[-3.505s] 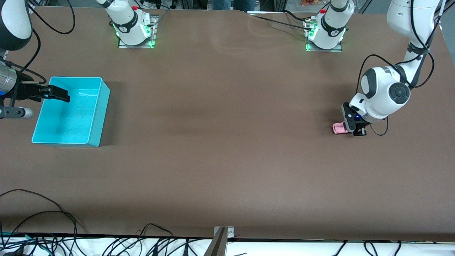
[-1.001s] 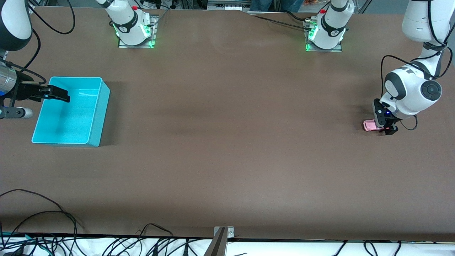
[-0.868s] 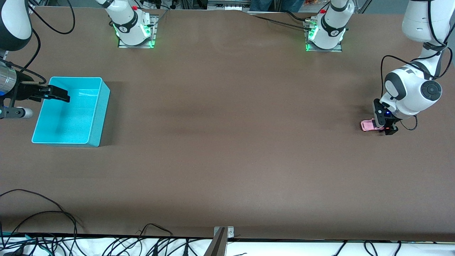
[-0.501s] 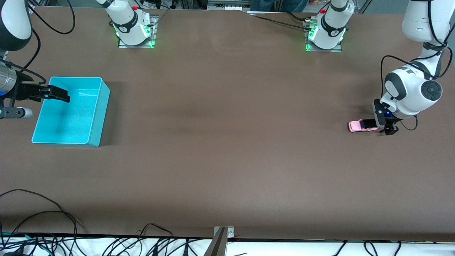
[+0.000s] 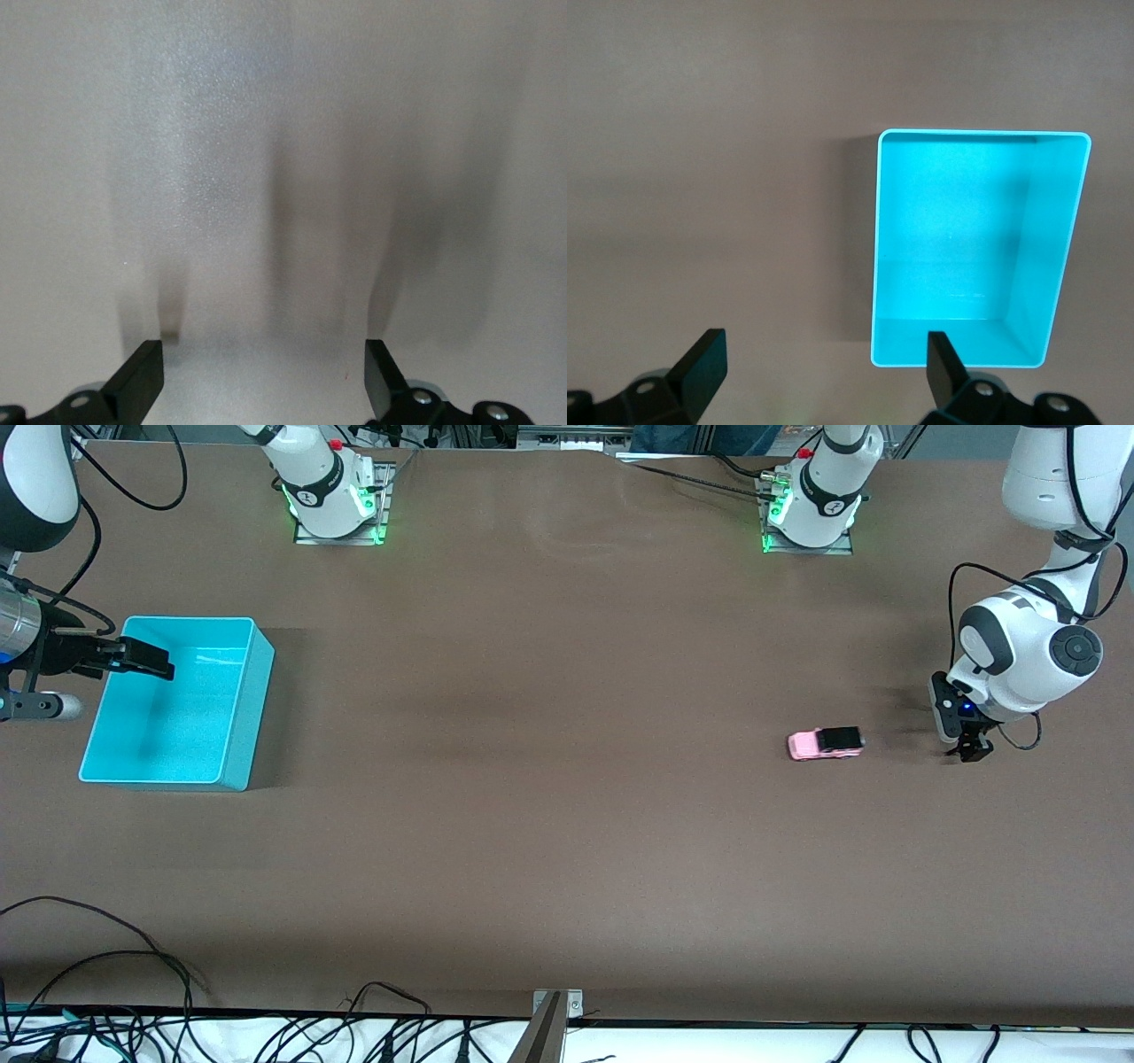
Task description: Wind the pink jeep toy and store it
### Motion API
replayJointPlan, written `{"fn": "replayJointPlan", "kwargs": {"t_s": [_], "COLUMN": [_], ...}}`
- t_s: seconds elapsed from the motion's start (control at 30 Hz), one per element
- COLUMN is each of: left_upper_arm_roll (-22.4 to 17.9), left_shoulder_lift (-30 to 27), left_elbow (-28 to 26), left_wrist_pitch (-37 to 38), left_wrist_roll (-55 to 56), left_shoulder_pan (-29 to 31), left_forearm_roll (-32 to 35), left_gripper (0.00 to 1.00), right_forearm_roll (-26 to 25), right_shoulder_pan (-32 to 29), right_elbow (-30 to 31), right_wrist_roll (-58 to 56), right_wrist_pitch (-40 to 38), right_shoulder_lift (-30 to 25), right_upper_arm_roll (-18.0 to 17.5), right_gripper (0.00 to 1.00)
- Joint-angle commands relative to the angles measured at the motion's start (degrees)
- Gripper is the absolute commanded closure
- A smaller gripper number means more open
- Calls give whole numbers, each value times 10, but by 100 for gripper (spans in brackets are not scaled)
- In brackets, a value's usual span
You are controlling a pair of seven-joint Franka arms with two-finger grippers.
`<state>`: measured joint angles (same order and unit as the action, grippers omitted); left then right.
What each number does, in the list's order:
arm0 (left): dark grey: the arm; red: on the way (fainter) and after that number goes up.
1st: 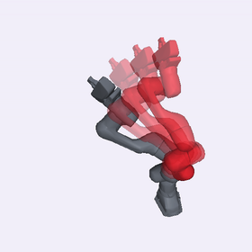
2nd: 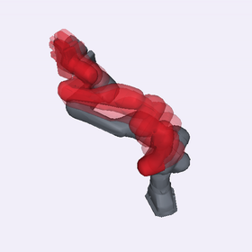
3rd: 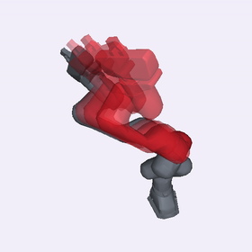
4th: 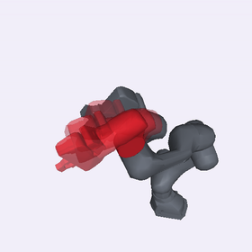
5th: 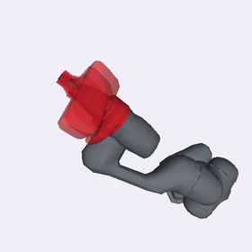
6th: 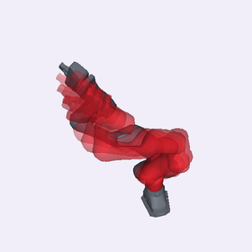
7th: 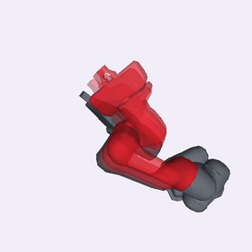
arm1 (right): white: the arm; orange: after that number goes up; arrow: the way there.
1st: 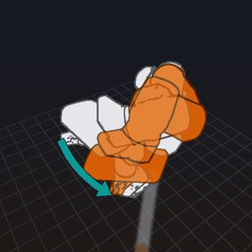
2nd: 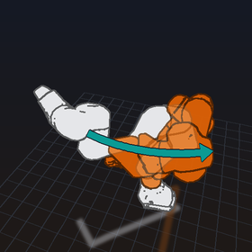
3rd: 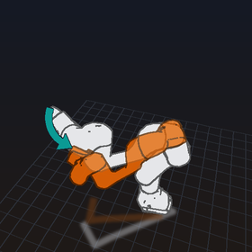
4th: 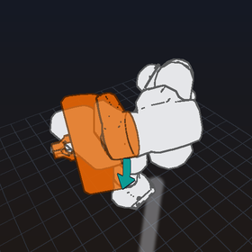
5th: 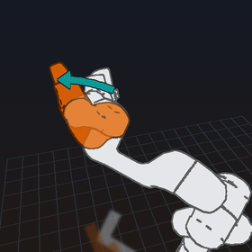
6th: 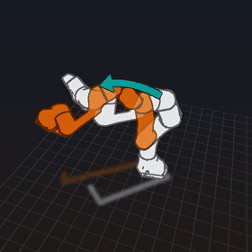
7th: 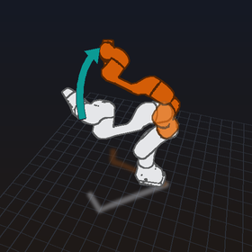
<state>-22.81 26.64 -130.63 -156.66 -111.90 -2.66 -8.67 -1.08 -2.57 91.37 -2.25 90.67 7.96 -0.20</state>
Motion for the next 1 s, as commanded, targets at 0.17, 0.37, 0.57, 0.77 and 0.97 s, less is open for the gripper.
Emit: {"fn": "replayJointPlan", "kwargs": {"t_s": [0.17,0.37,0.57,0.77,0.97], "left_upper_arm_roll": [-4,-2,0,0,0], "left_shoulder_lift": [-29,-55,-80,-148,-171], "left_elbow": [8,3,-1,0,-1], "left_wrist_pitch": [5,5,11,67,73], "left_wrist_roll": [-16,-16,-16,-17,-17], "left_shoulder_pan": [-23,-23,-23,-14,-12], "left_forearm_roll": [-25,-25,-24,-24,-24], "left_gripper": [0,0,0,0,0], "right_forearm_roll": [-7,-7,-7,-7,-7], "right_shoulder_pan": [-3,-3,-3,-3,-3], "right_elbow": [7,7,7,7,7], "right_wrist_roll": [6,6,6,6,6], "right_wrist_pitch": [6,7,10,11,12], "right_shoulder_lift": [-5,-4,-4,-4,-4], "right_upper_arm_roll": [-2,-2,-2,-2,-2], "right_gripper": [0,0,0,0,0]}}
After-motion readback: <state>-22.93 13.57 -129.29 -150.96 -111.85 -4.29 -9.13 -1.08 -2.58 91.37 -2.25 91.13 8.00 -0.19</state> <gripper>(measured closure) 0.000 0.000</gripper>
